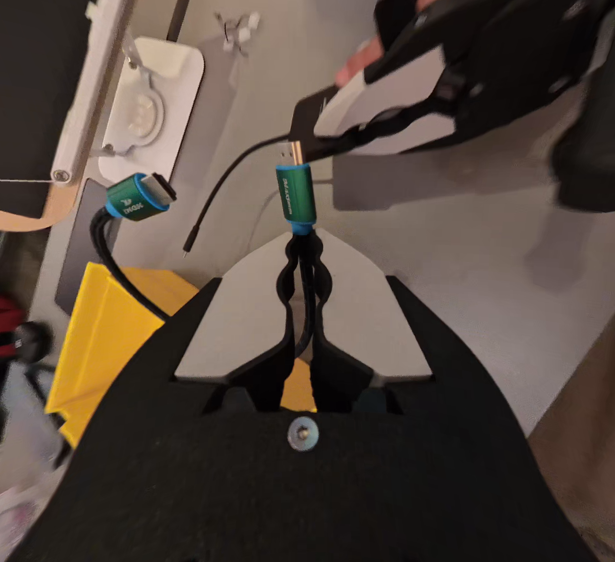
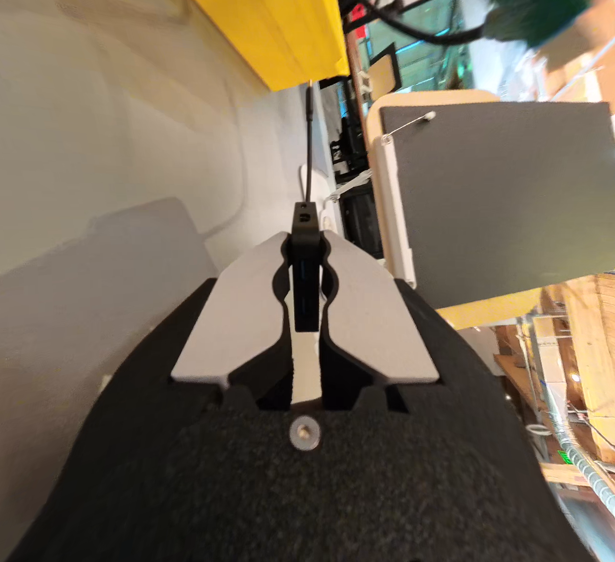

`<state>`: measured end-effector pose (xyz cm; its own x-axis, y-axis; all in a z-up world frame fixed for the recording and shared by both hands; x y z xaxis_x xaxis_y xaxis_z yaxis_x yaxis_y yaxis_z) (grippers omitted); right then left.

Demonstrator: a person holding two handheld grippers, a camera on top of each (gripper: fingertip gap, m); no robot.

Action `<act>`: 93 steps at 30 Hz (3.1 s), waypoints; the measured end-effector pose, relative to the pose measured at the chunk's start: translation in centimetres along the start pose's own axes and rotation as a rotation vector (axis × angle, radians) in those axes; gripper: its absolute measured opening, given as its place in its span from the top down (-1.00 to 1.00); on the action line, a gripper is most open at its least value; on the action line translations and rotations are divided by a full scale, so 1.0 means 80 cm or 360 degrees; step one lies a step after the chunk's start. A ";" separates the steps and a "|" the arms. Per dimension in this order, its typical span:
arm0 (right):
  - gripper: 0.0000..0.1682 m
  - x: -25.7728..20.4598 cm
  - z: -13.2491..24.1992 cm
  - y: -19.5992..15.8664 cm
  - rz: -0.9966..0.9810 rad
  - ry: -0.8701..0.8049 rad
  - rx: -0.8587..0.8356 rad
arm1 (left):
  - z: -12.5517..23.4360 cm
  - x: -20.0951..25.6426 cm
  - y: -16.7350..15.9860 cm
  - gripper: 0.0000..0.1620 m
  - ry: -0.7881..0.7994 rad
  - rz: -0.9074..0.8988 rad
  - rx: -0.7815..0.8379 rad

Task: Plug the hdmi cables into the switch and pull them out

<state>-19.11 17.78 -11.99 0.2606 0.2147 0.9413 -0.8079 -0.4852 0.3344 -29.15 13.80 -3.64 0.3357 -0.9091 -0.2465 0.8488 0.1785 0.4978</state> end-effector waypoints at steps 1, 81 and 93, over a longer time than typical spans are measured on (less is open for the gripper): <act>0.84 0.004 0.002 0.004 0.0003 -0.0031 0.0025 | -0.008 -0.001 -0.004 0.92 0.0027 -0.0035 -0.0076; 0.85 -0.009 -0.002 0.018 0.0335 -0.0277 0.0044 | -0.085 0.016 -0.025 0.92 0.0410 -0.0251 -0.0597; 0.85 -0.017 0.001 0.026 0.0350 -0.0351 0.0130 | -0.083 0.021 -0.032 0.93 0.0683 -0.0352 -0.0706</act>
<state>-21.07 16.42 -12.55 0.2000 -0.0870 0.9759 -0.8149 -0.5679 0.1163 -28.01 14.29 -10.83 0.1893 -0.7277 -0.6593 0.9736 0.2264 0.0296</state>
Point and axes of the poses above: each gripper's, where its closed fingertips meet, z back along the fingers, y out of its top, x = y × z across the jaws, the point moved 4 cm from there along z, back along the fingers, and after that the axes turned 9 degrees about -y, right-handed, at the moved point
